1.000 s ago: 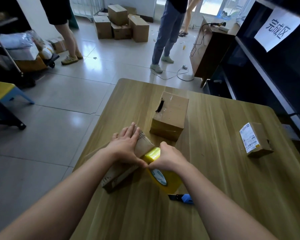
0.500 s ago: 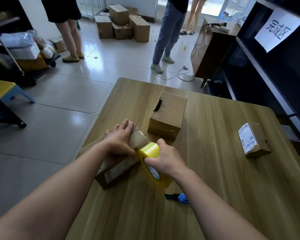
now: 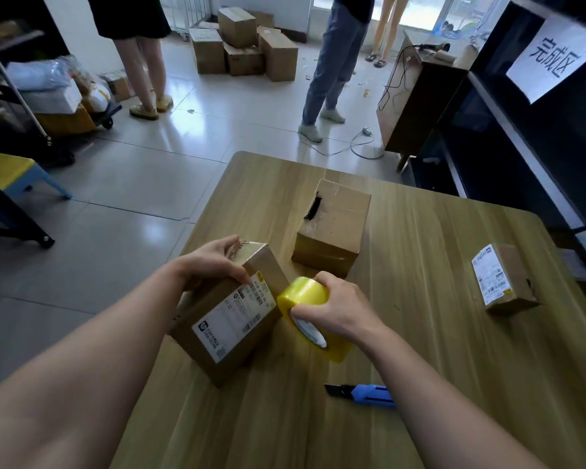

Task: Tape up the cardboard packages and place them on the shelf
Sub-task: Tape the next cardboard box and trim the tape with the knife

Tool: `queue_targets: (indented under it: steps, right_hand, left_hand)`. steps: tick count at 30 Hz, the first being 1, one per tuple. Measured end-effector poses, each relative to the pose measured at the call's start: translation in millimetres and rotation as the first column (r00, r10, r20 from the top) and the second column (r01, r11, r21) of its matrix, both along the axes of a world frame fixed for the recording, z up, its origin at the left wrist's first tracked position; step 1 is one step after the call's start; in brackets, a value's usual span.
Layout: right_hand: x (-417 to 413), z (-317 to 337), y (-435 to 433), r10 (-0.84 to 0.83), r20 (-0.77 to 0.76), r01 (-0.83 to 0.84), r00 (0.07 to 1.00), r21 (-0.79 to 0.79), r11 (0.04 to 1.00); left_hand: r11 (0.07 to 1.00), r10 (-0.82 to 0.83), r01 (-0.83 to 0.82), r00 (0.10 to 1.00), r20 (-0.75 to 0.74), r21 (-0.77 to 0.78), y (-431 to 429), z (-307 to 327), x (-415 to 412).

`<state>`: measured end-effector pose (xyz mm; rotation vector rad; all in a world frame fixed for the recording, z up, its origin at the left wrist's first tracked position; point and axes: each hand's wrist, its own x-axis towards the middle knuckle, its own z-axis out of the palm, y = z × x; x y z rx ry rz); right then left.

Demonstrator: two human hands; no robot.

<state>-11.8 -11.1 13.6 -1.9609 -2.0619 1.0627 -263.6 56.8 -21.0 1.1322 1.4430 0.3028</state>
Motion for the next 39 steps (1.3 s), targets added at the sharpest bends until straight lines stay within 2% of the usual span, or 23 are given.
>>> queue_targets:
  steps: [3, 7, 8, 10, 12, 15, 18, 28, 33, 37, 39]
  right_hand:
    - [-2, 5, 2, 0.009, 0.026, -0.009, 1.0, 0.014, 1.0]
    - [-6, 5, 9, 0.095, 0.262, -0.08, 0.96, -0.069, 0.994]
    - [-3, 3, 10, 0.099, 0.275, -0.074, 0.956, -0.1, 0.992]
    - [5, -5, 8, 0.067, 0.177, -0.04, 0.982, -0.151, 0.988]
    - [11, -10, 2, 0.035, 0.074, -0.025, 0.997, -0.132, 0.991]
    - [11, -18, -2, 0.022, 0.046, -0.02, 0.999, -0.045, 0.999]
    - [8, -20, -2, 0.005, 0.037, -0.004, 0.999, -0.032, 0.999]
    - [-8, -17, 8, -0.019, 0.087, 0.017, 0.996, 0.022, 1.0]
    - [-18, -13, 17, 0.002, 0.194, -0.005, 0.981, 0.015, 1.0]
    - [-14, -17, 20, 0.036, 0.358, -0.019, 0.933, -0.049, 0.999]
    - [-12, -23, 18, 0.039, 0.358, -0.005, 0.933, -0.095, 0.995]
  left_hand:
    - [0.998, 0.042, -0.044, 0.997, 0.059, 0.035, 1, -4, -6]
    - [0.998, 0.064, -0.064, 0.985, 0.16, -0.008, 0, -6, -9]
    - [0.998, 0.067, -0.063, 0.982, 0.179, -0.027, -1, -6, -9]
    - [0.992, 0.119, -0.109, 0.968, 0.222, -0.055, -1, -10, -12]
    - [0.988, 0.154, -0.139, 0.949, 0.274, -0.072, 1, -16, -16]
    - [0.985, 0.166, -0.145, 0.934, 0.316, -0.088, 2, -17, -20]
    - [0.986, 0.155, -0.125, 0.923, 0.351, -0.106, 4, -17, -21]
    - [0.984, 0.159, -0.106, 0.886, 0.436, -0.145, 13, -29, -37]
    - [0.979, 0.169, -0.096, 0.872, 0.459, -0.179, 16, -35, -42]
    - [0.974, 0.194, -0.113, 0.868, 0.457, -0.198, 15, -44, -47]
    - [0.977, 0.168, -0.084, 0.872, 0.46, -0.198, 17, -46, -44]
